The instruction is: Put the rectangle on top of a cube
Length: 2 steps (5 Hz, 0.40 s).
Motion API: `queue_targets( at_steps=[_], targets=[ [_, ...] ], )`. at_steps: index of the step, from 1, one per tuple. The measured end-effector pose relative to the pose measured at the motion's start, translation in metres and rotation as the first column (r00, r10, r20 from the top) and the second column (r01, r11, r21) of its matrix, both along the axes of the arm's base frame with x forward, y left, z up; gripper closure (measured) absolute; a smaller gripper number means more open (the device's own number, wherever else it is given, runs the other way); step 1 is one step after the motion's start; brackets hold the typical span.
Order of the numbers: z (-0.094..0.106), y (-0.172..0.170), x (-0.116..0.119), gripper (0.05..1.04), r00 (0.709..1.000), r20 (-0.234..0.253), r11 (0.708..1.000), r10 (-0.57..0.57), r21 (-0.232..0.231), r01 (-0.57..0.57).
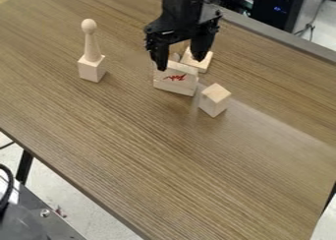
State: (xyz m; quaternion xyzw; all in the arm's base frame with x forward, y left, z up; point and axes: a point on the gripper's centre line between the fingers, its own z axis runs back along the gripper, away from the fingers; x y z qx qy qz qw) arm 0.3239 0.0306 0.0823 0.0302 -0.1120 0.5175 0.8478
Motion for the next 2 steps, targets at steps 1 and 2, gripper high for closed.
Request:
queue_targets(
  at_steps=[1, 2],
  targets=[
    [0.0027, 0.0052, 0.0051, 0.085, 0.999, 0.023, 0.998, 0.034, 0.058, -0.036],
    [0.0017, 0.0060, 0.0079, 0.085, 0.999, 0.024, 0.997, 0.034, 0.066, -0.035]
  ],
)
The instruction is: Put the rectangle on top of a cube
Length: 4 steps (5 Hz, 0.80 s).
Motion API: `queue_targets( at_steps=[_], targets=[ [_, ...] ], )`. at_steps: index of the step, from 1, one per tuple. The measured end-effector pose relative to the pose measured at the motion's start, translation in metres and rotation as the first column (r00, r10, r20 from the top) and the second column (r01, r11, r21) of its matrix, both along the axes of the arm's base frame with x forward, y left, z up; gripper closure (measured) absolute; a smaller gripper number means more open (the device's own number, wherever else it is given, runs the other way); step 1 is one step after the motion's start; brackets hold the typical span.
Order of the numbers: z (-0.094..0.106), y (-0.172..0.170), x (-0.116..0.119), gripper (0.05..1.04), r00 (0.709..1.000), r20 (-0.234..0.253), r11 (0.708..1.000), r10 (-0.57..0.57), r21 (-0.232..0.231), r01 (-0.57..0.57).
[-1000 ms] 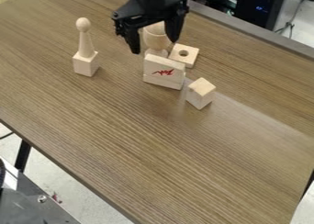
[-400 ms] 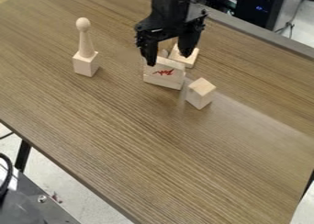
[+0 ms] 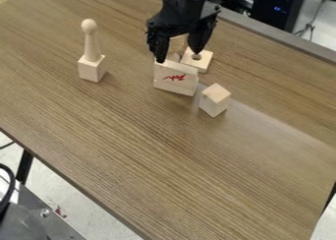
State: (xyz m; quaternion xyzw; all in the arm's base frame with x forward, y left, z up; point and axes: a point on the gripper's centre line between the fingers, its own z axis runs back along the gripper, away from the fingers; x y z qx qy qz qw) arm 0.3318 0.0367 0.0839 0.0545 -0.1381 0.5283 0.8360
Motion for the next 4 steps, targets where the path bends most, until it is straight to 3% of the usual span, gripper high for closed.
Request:
queue_targets(
  at_steps=[3, 4],
  targets=[
    [-0.011, -0.005, -0.006, 0.085, 0.992, 0.019, 0.991, 0.123, -0.059, -0.122],
    [-0.024, -0.007, -0.010, 0.138, 0.992, -0.008, 0.989, 0.128, -0.072, -0.128]
  ],
)
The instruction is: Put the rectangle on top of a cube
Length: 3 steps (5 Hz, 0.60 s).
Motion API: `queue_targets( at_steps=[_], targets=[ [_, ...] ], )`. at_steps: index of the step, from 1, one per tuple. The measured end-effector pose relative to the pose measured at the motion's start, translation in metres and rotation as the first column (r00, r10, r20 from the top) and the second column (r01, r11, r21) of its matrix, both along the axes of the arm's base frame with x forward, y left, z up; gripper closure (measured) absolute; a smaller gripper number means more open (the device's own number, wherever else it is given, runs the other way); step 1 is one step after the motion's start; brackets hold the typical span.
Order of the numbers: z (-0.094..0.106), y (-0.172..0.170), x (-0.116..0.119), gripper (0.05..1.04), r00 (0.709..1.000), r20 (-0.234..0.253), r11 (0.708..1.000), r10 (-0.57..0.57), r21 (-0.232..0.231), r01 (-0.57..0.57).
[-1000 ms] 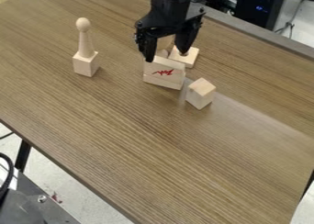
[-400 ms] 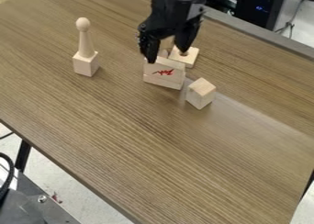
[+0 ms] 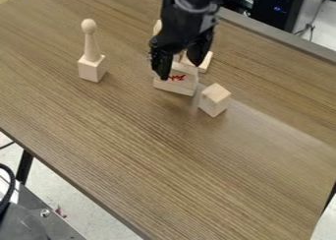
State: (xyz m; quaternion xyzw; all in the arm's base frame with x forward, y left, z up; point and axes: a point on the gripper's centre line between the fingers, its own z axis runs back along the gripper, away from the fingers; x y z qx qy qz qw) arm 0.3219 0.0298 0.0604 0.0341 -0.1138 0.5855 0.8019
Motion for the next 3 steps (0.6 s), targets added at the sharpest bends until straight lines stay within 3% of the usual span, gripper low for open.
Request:
queue_targets(
  at_steps=[2, 3],
  targets=[
    [-0.0105, -0.0021, 0.0000, 0.725, 1.000, -0.004, 1.000, 0.003, -0.017, -0.003],
    [-0.0103, -0.0021, 0.0036, 0.808, 0.998, 0.036, 0.999, -0.049, -0.005, 0.049]
  ],
)
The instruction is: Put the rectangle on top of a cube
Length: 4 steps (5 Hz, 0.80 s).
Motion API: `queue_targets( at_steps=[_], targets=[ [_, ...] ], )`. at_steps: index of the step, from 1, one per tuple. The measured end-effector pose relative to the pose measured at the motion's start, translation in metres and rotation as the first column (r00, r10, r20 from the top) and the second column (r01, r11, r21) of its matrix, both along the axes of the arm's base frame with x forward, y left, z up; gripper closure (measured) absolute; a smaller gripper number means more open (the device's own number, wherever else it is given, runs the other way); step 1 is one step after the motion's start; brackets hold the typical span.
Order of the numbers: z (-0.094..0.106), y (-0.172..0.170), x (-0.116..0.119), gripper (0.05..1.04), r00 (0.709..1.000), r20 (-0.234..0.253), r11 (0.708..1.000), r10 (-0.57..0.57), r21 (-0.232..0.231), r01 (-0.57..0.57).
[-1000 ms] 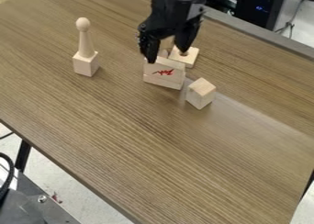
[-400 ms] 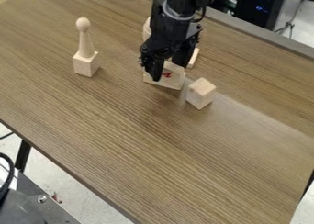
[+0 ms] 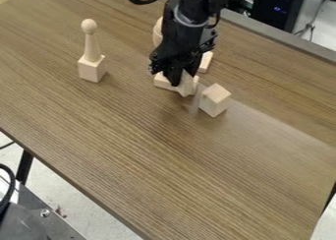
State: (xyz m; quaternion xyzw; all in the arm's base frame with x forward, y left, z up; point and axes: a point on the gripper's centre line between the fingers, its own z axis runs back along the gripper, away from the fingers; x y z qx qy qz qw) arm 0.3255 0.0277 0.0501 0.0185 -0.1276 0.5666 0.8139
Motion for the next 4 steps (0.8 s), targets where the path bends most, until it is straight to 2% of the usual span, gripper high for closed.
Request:
queue_targets(
  at_steps=[1, 2, 3, 4],
  targets=[
    [0.016, 0.001, 0.007, 0.808, 0.996, 0.073, 0.998, -0.052, 0.036, 0.049],
    [0.038, -0.010, 0.012, 0.808, 0.979, 0.146, 0.989, -0.140, 0.076, 0.130],
    [0.043, -0.019, 0.012, 0.808, 0.966, 0.168, 0.979, -0.196, 0.083, 0.184],
    [0.041, -0.030, 0.011, 0.808, 0.944, 0.167, 0.959, -0.284, 0.070, 0.276]
  ],
)
